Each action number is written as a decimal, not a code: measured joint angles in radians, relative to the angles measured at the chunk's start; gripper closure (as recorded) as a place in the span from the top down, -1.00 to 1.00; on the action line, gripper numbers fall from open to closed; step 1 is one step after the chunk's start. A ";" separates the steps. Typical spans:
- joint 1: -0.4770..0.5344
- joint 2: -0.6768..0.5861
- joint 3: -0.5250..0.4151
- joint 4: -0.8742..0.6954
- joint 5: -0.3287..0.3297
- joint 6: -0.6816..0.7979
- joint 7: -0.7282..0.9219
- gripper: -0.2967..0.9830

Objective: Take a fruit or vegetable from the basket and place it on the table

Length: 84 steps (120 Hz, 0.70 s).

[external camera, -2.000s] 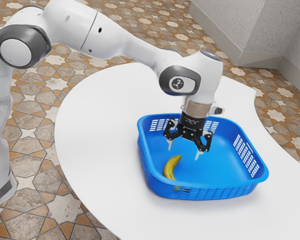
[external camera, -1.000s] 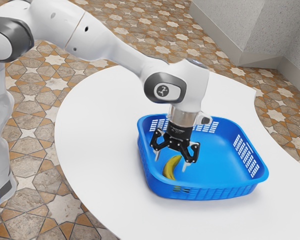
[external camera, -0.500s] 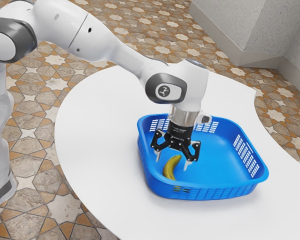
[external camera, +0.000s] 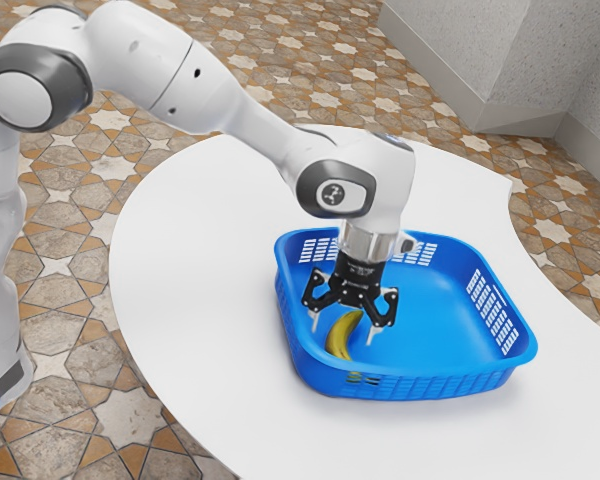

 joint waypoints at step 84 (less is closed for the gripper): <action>0.001 0.044 0.000 0.001 -0.020 0.030 -0.051 0.32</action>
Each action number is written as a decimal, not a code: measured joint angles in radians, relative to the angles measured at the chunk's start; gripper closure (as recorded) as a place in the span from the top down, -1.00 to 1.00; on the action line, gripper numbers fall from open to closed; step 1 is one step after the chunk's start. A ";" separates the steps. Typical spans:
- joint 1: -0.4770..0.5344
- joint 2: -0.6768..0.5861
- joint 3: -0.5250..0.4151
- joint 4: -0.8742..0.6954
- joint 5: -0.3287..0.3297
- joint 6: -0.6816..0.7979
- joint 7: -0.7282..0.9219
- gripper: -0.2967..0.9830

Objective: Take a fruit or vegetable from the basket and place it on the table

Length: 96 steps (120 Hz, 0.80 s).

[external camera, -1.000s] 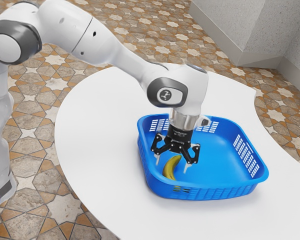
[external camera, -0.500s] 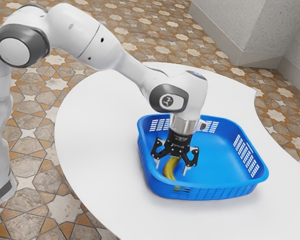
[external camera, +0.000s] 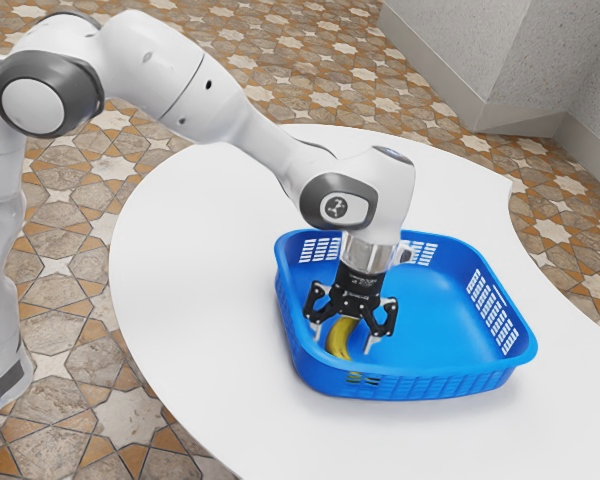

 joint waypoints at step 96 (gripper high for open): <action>0.014 -0.176 0.046 0.089 0.183 -0.003 -0.025 -0.25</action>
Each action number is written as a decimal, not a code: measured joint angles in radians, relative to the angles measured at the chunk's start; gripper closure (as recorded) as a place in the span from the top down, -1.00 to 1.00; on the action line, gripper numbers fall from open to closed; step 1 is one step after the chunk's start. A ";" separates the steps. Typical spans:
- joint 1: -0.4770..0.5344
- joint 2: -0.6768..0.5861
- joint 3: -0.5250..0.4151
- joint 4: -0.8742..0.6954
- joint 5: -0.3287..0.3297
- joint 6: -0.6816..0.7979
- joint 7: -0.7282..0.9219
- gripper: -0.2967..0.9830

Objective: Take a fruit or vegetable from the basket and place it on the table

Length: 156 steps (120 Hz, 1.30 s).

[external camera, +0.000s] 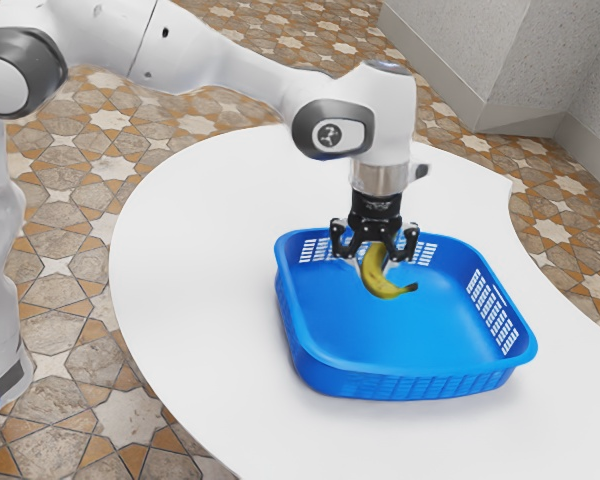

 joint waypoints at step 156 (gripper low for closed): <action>0.515 -0.004 -0.125 0.324 0.045 -0.173 -0.251 0.52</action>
